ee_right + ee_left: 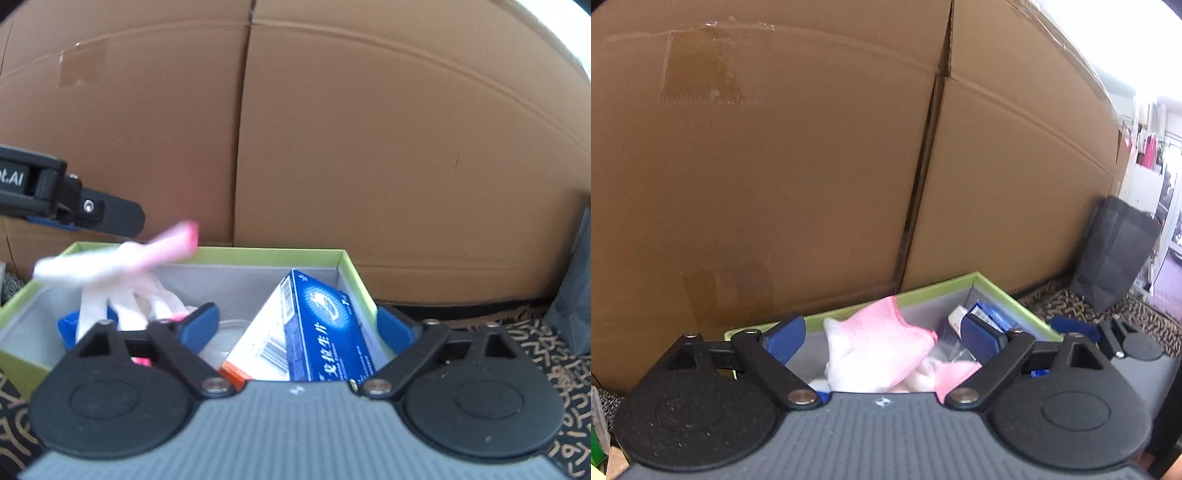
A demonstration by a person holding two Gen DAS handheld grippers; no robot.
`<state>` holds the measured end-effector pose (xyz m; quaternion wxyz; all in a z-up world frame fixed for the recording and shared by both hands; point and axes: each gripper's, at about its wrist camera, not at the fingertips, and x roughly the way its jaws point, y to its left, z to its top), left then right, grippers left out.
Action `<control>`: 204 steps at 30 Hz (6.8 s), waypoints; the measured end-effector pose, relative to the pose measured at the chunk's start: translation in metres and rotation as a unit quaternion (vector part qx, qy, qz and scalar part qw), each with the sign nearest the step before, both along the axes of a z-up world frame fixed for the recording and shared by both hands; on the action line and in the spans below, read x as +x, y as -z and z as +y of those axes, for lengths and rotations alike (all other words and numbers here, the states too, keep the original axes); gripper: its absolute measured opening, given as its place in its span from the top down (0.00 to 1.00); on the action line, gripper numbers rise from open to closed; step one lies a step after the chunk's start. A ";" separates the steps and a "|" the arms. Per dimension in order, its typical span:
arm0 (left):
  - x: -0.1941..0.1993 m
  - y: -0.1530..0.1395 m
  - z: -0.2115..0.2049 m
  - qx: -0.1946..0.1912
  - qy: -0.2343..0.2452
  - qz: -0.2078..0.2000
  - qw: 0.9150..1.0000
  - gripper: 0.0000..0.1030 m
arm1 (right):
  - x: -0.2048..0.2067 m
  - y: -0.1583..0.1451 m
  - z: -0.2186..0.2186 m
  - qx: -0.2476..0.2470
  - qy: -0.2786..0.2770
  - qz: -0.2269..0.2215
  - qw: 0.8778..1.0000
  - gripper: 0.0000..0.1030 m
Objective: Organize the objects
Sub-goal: 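Open both tools to drop the sock and blue box into the box, then move both open tools back to the pile, then grasp the pale yellow box with the left tool while the right tool grasps the copper box, then carry the yellow box and copper box over the lime-green box, then open both tools to drop the yellow and copper boxes into the box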
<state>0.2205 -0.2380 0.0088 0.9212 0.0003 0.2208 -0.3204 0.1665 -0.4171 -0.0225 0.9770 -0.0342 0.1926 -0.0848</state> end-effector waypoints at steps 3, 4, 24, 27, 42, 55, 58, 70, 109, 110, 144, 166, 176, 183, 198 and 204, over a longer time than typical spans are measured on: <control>-0.005 -0.001 0.000 -0.002 -0.001 0.002 1.000 0.09 | -0.004 0.004 0.003 -0.006 0.007 -0.002 1.000 0.00; -0.007 -0.001 0.003 -0.003 -0.001 0.002 1.000 0.09 | -0.005 0.005 0.003 -0.003 0.007 -0.001 1.000 0.00; -0.093 -0.021 0.103 -0.012 -0.087 0.007 0.996 0.09 | -0.068 -0.054 0.070 0.037 -0.040 -0.034 0.998 0.00; -0.109 -0.011 0.127 0.000 -0.113 -0.002 0.994 0.09 | -0.081 -0.053 0.088 0.052 -0.059 -0.033 0.996 0.00; -0.128 0.038 0.237 -0.020 -0.221 0.042 0.974 0.09 | -0.086 -0.002 0.189 0.080 -0.146 0.048 0.985 0.00; -0.087 0.057 0.293 -0.029 -0.281 0.075 0.956 0.09 | -0.013 0.026 0.267 0.081 -0.184 0.096 0.975 0.00; -0.079 0.059 0.295 -0.024 -0.282 0.079 0.956 0.09 | 0.007 0.031 0.282 0.074 -0.185 0.104 0.974 0.04; -0.037 0.068 0.267 -0.030 -0.280 0.100 0.954 0.09 | 0.031 0.049 0.266 0.082 -0.147 0.126 0.978 0.19; -0.056 0.086 0.269 0.086 -0.219 0.118 0.965 0.33 | 0.029 0.050 0.273 0.052 -0.202 0.140 0.968 0.71; -0.065 0.087 0.269 0.091 -0.208 0.113 0.967 0.33 | 0.020 0.049 0.270 0.049 -0.206 0.141 0.967 0.71; -0.091 0.011 0.190 0.047 -0.128 0.040 0.990 0.33 | -0.070 -0.001 0.201 0.100 -0.216 0.030 0.971 0.71; -0.013 -0.018 0.031 -0.012 -0.036 0.047 0.998 0.33 | -0.005 -0.032 0.082 0.066 -0.063 -0.036 0.995 0.71; -0.002 0.010 0.039 -0.056 -0.033 0.063 0.996 0.10 | 0.023 -0.006 0.081 0.022 -0.089 -0.017 0.996 0.45; -0.012 0.019 0.055 -0.041 -0.056 0.056 0.996 0.08 | 0.010 0.003 0.081 0.011 -0.073 -0.029 0.997 0.10; -0.056 -0.018 0.084 -0.043 -0.085 0.020 0.995 0.08 | -0.029 -0.030 0.097 -0.007 -0.063 -0.057 0.996 0.00; -0.077 -0.026 0.107 -0.060 -0.091 0.011 0.994 0.08 | -0.048 -0.044 0.117 -0.014 -0.075 -0.067 0.995 0.00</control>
